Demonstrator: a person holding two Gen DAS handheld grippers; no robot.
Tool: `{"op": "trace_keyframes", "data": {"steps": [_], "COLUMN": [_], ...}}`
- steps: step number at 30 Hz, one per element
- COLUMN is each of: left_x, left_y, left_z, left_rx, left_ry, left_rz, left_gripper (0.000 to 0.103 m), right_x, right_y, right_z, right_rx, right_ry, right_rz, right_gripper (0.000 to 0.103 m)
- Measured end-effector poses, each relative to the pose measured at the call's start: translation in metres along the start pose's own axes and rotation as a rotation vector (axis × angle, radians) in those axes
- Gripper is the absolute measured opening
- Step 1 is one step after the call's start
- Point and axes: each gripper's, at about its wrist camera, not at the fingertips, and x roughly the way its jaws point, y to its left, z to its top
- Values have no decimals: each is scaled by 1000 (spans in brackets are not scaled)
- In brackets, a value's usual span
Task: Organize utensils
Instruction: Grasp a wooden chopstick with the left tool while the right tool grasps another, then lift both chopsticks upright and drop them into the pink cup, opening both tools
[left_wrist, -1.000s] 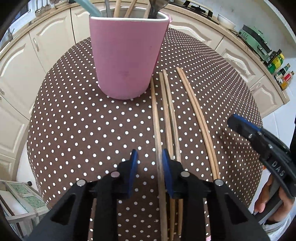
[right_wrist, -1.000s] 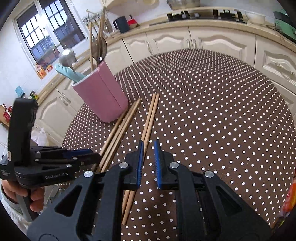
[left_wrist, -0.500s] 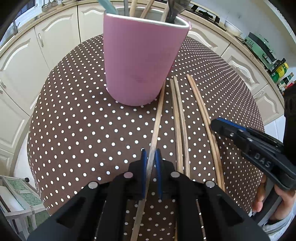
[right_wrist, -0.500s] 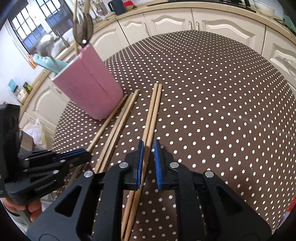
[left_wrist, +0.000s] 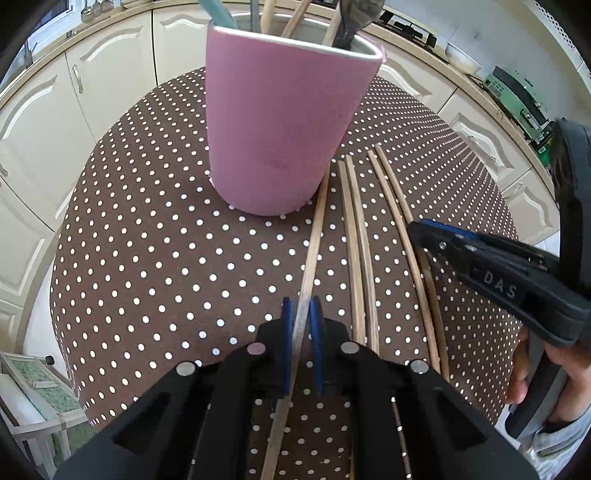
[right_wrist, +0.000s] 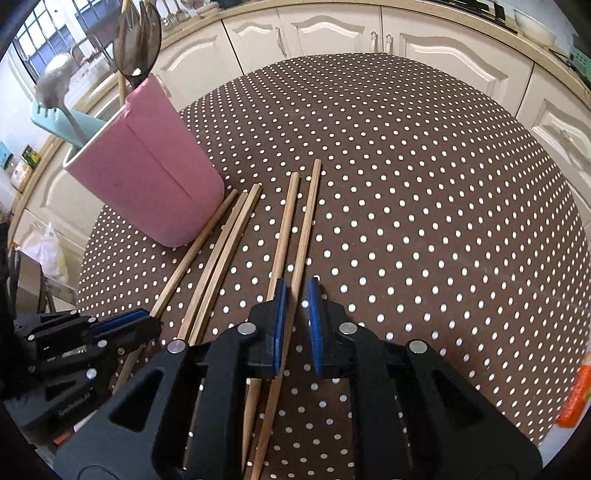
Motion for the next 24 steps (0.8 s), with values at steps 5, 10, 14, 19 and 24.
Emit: {"op": "trace_keyframes", "data": {"steps": [5, 10, 14, 19, 24], "left_x": [1, 2, 1, -1, -14], "left_y": [0, -4, -9, -13, -23], "left_z": [1, 1, -1, -6, -12], "left_rx": [4, 19, 18, 5, 17], "left_ry": [2, -3, -18, -39, -75], "left_rz": [2, 19, 26, -5, -21], "left_gripper": [11, 9, 9, 7, 6], "right_x": [13, 24, 22, 11, -9], "right_y": [8, 11, 3, -10, -24], "right_z": [27, 48, 43, 28, 15], "right_rx": [-1, -11, -1, 16, 40], "right_ry": [50, 66, 52, 26, -45], "right_rz": [-26, -27, 9, 62, 123], "right_gripper": [16, 17, 8, 6, 6]}}
